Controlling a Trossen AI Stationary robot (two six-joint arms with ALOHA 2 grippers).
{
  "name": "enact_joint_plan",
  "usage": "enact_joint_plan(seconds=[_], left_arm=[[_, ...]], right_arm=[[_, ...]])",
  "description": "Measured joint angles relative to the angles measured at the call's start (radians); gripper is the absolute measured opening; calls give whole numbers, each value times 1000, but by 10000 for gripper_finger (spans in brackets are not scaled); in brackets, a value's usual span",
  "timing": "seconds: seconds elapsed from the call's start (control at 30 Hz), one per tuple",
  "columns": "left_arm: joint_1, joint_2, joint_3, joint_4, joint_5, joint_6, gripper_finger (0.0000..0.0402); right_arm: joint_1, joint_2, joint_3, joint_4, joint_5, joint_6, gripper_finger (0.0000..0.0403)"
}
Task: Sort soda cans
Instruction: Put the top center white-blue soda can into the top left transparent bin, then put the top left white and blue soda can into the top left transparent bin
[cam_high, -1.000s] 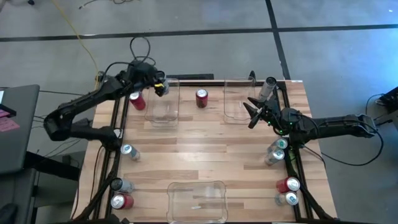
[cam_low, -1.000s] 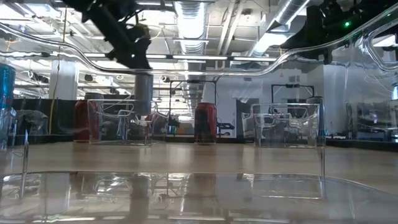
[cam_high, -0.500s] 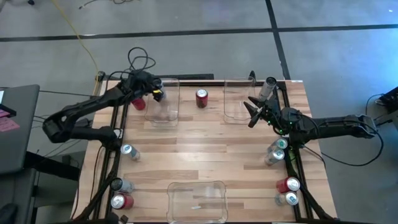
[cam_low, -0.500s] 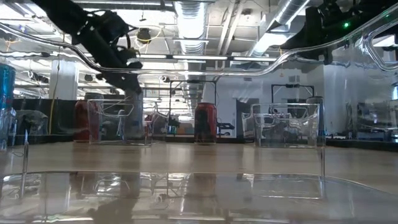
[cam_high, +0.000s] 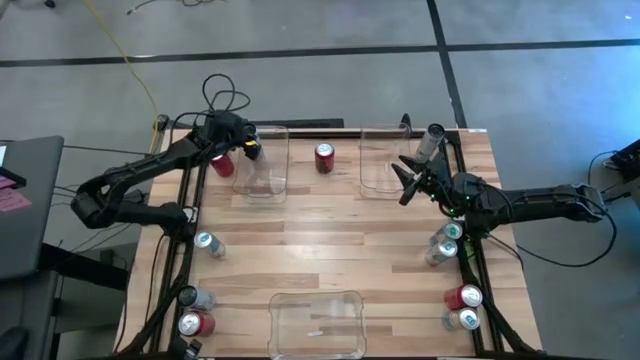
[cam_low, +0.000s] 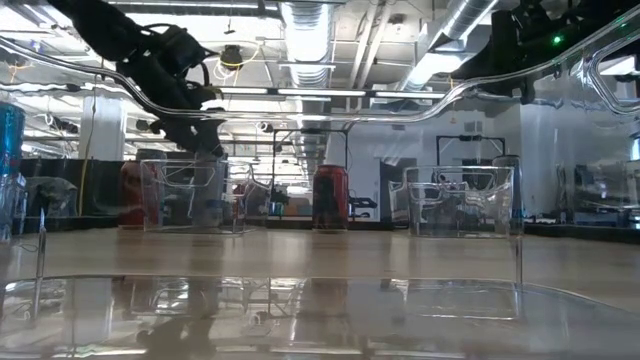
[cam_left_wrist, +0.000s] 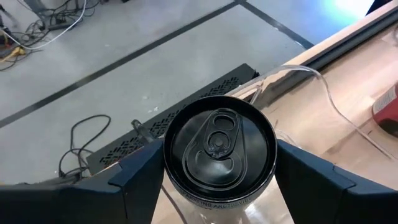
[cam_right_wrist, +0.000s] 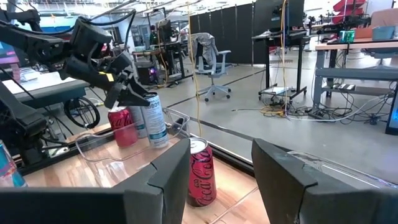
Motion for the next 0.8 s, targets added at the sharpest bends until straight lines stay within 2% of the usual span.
enact_joint_plan(seconds=[0.4, 0.67, 0.8], left_arm=[[0, -1, 2, 31, -3, -15, 340], [0, -47, 79, -45, -7, 36, 344], [0, -88, 123, -128, -72, 44, 344]], right_arm=[[0, 0, 0, 0, 0, 2, 192], [0, 0, 0, 0, 0, 2, 192], [0, 0, 0, 0, 0, 2, 192]])
